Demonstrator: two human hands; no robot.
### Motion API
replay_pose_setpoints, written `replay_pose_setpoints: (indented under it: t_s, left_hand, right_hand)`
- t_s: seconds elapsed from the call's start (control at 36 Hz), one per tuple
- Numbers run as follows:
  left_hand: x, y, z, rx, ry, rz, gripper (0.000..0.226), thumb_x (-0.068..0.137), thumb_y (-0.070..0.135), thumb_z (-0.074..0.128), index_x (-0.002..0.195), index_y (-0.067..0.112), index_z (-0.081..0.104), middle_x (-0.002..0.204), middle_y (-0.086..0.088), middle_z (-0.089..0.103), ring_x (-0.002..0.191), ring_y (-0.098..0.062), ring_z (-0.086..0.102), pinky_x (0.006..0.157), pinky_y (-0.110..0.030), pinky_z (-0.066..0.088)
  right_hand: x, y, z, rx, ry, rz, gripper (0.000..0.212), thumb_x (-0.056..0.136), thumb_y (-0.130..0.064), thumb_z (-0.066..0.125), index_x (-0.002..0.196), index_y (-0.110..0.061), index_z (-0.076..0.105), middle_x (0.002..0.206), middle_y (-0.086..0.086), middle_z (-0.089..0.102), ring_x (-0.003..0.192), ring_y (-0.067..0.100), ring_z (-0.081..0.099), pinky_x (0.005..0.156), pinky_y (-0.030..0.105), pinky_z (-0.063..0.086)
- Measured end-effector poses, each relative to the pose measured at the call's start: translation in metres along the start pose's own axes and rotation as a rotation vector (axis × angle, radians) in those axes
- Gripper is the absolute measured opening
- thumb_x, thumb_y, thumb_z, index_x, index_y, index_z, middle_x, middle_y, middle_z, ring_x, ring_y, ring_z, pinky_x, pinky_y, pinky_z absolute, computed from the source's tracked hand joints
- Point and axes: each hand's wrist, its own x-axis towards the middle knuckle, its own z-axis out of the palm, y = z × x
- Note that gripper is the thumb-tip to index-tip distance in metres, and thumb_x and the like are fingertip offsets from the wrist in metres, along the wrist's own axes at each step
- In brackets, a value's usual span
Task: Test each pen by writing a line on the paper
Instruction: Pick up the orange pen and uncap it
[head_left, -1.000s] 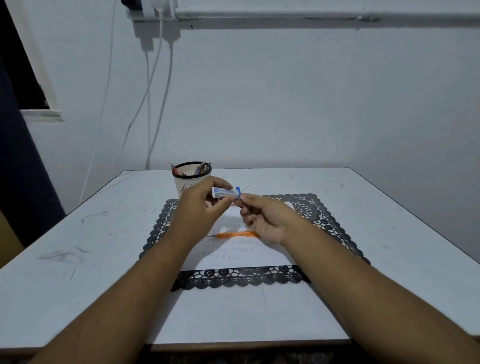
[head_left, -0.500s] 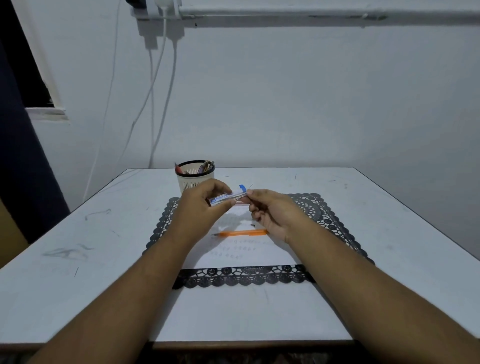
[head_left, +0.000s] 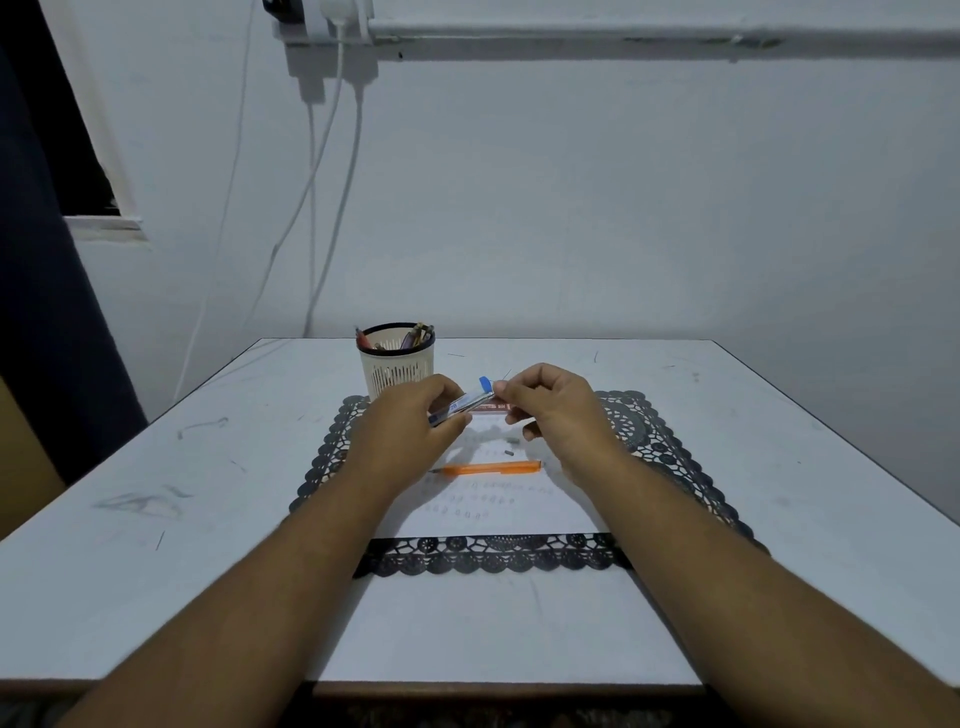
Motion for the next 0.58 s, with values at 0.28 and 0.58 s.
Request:
replay_pose_setpoints:
  t_s: [0.28,0.58]
  left_hand:
    - [0.0002,-0.0074,0.0054,-0.009,-0.026,0.001,0.014,0.090,0.038,0.074,0.103,0.033,0.070,0.081,0.015,0.066,0.080,-0.003,0.063,0.072,-0.038,0.058]
    - [-0.0006,0.0017,0.0069,-0.006,-0.060,0.093,0.015,0.092,0.030,0.074,0.107,0.026,0.073,0.096,0.013,0.069,0.085,-0.002,0.061,0.077,-0.035,0.057]
  right_hand:
    - [-0.0001,0.0010,-0.0019,-0.042,-0.032,-0.072,0.010,0.086,-0.010,0.083,0.086,-0.008,0.073,0.088,0.017,0.075,0.071,0.015,0.065,0.058,0.028,0.051]
    - [-0.0035,-0.0042,0.0021,0.091,-0.014,-0.133,0.006,0.093,-0.006,0.074,0.094,-0.006,0.068,0.093,0.018,0.078,0.073,0.022,0.063,0.061,0.033,0.050]
